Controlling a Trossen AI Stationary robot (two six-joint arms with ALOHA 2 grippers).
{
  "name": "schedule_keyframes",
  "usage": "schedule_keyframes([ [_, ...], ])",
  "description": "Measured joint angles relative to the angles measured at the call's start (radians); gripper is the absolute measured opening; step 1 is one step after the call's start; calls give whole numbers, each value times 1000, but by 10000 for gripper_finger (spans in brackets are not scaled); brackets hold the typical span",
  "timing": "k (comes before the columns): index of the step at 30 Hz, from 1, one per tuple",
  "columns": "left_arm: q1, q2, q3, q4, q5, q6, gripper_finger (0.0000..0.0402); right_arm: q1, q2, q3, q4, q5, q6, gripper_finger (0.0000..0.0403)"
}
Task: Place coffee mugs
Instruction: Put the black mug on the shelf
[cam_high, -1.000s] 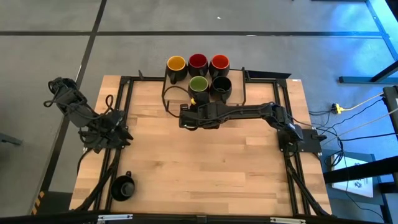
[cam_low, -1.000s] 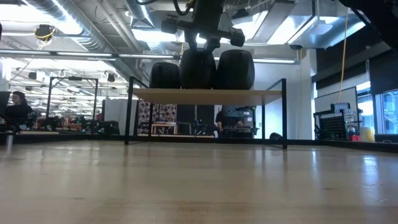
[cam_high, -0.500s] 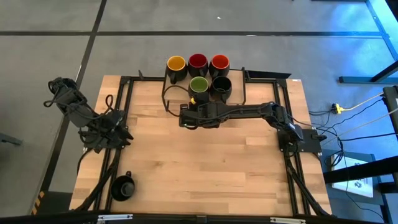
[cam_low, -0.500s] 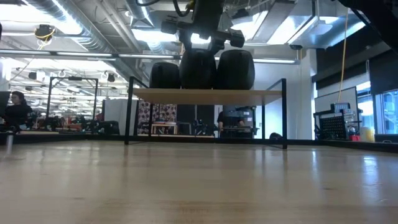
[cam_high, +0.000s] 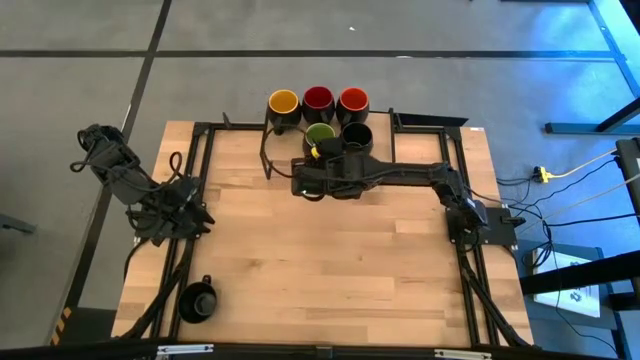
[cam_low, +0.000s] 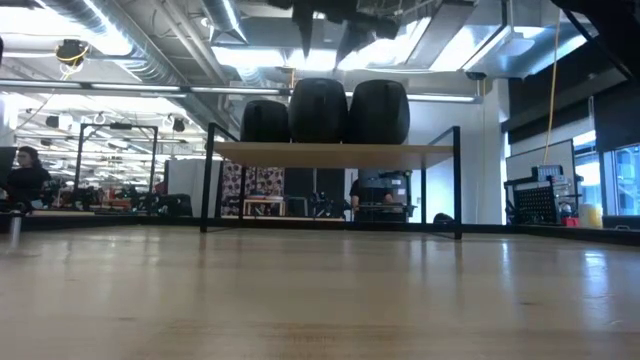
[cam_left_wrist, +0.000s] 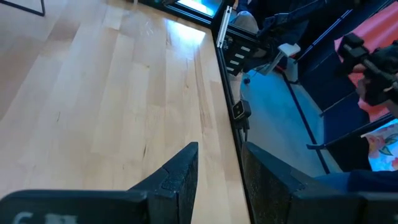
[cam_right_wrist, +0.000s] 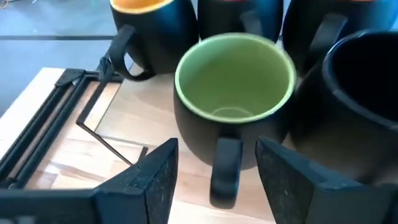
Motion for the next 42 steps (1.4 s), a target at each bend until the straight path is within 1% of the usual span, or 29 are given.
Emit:
schedule_keyframes([
  [2,0,0,0,0,0,0,119,8,-2,18,-16,2,-1,202],
  [4,0,0,0,1,0,0,119,22,-19,8,3,-13,-13,202],
  [8,0,0,0,4,-1,-1,119,87,-29,15,77,-56,-80,202],
  [13,0,0,0,8,-13,-1,119,201,-22,0,278,-128,-238,202],
  [18,0,10,0,6,-18,-2,119,314,-1,-57,452,-217,-362,202],
  [21,0,43,0,5,-5,-9,119,369,7,-114,558,-258,-362,202],
  [23,0,76,0,3,24,-8,119,403,10,-155,590,-262,-339,202],
  [27,-14,154,-6,2,79,-30,119,462,11,-253,707,-261,-275,202],
  [31,-75,255,-30,8,134,-88,119,524,10,-324,803,-261,-196,202],
  [33,-120,306,-38,1,147,-135,119,557,11,-343,808,-262,-170,202],
  [36,-198,374,-39,2,148,-232,119,601,10,-359,826,-260,-125,202],
  [42,-370,501,-39,7,159,-448,119,653,11,-364,820,-232,-122,202],
])
